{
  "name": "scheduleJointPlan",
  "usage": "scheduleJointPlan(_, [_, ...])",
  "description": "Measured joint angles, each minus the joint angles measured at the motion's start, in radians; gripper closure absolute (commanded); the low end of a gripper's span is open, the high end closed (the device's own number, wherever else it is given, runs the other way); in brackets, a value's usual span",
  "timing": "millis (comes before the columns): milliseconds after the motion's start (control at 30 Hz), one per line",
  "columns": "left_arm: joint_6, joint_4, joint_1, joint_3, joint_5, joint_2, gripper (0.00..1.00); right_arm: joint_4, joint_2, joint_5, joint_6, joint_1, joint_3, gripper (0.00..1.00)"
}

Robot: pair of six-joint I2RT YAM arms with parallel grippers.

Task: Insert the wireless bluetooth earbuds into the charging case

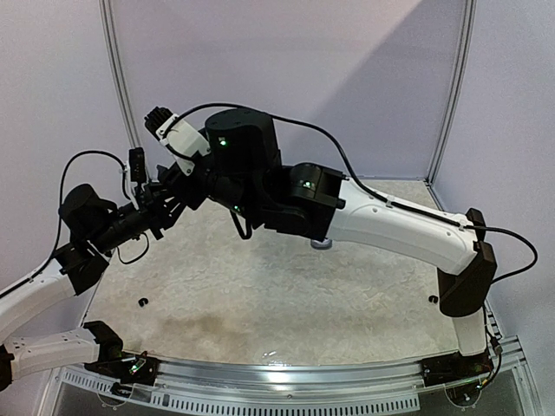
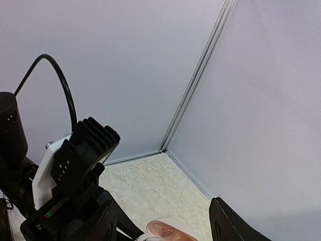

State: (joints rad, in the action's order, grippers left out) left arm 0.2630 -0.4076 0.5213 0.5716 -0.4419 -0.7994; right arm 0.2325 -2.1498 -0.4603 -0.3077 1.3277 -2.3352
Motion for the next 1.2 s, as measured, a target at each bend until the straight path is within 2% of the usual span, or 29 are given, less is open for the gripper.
scheduleJointPlan(300, [0.000, 0.000, 0.000, 0.002, -0.008, -0.004, 1.00, 0.006, 0.047, 0.018, 0.033, -0.002, 0.000, 0.36])
scheduleJointPlan(500, [-0.066, -0.001, 0.000, 0.002, -0.108, -0.007, 1.00, 0.129, 0.106, 0.047, 0.146, -0.046, 0.000, 0.38])
scheduleJointPlan(600, [-0.205, 0.026, 0.000, 0.004, -0.214, -0.008, 1.00, 0.206, 0.142, 0.065, 0.235, -0.092, 0.001, 0.40])
scheduleJointPlan(700, [-0.426, 0.124, -0.001, 0.025, -0.310, -0.007, 1.00, 0.277, 0.171, 0.077, 0.310, -0.126, 0.017, 0.41])
scheduleJointPlan(900, [-0.752, 0.267, -0.001, 0.076, -0.371, -0.008, 1.00, 0.397, 0.151, 0.167, 0.394, -0.122, 0.034, 0.44])
scheduleJointPlan(1033, [-0.860, 0.308, -0.001, 0.095, -0.361, -0.012, 1.00, 0.443, 0.124, 0.213, 0.406, -0.096, 0.050, 0.44])
scheduleJointPlan(1200, [-0.858, 0.347, -0.002, 0.110, -0.307, -0.039, 1.00, 0.455, 0.128, 0.216, 0.381, -0.047, 0.072, 0.45])
